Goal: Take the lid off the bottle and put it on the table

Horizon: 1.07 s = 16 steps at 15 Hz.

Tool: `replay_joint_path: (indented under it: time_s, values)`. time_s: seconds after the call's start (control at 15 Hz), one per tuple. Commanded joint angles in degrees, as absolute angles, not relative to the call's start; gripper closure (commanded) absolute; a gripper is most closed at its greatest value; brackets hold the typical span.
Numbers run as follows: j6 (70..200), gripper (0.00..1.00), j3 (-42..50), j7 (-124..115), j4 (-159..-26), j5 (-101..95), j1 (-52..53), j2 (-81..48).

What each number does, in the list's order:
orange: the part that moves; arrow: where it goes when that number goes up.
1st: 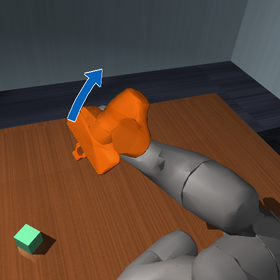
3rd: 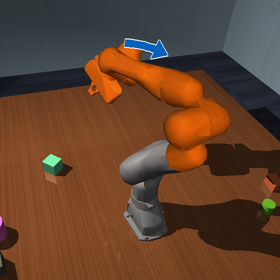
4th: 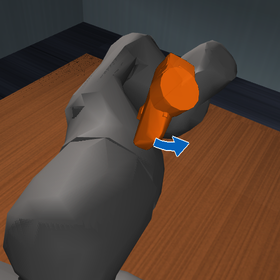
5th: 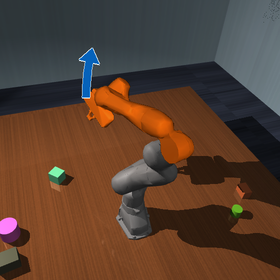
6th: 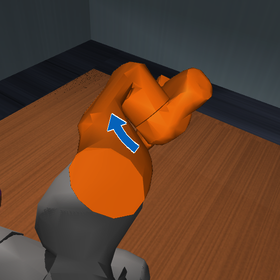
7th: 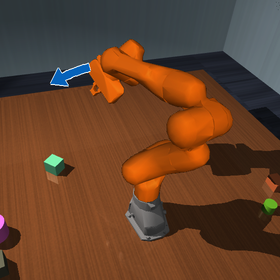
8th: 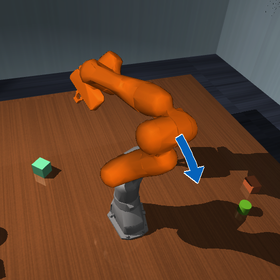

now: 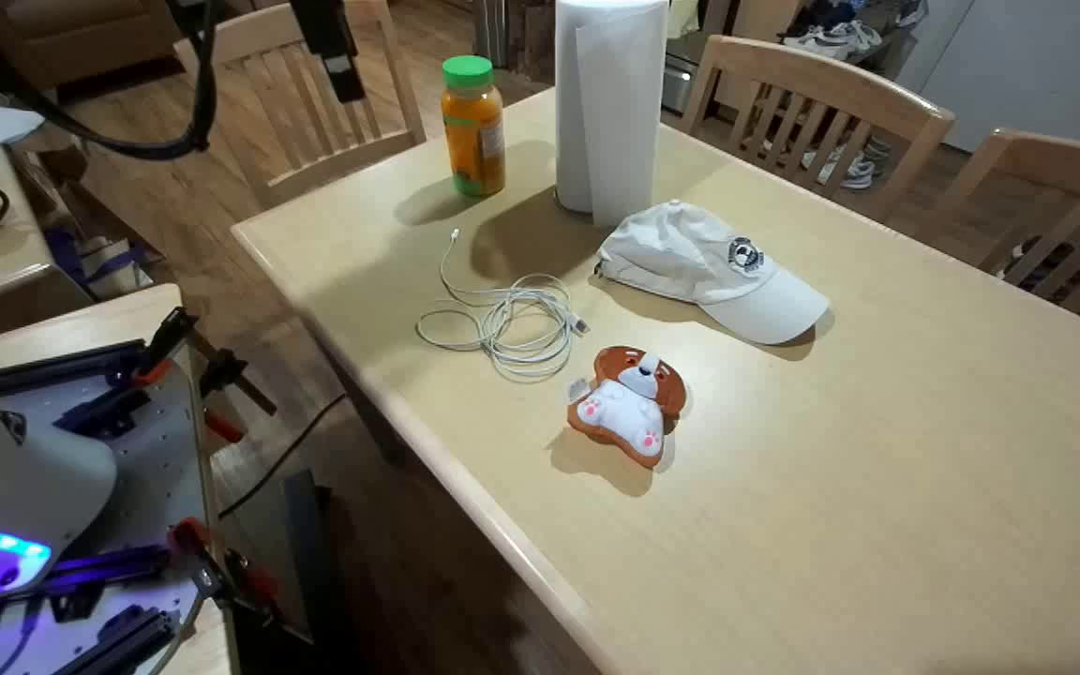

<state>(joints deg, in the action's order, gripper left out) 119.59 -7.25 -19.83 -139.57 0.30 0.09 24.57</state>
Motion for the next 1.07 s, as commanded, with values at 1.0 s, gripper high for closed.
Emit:
replay_joint_path:
  time_s: [1.0]
  values:
    - [108.4, 0.0, -7.3, 2.3, -112.7, -0.1, 6.9, 0.6]
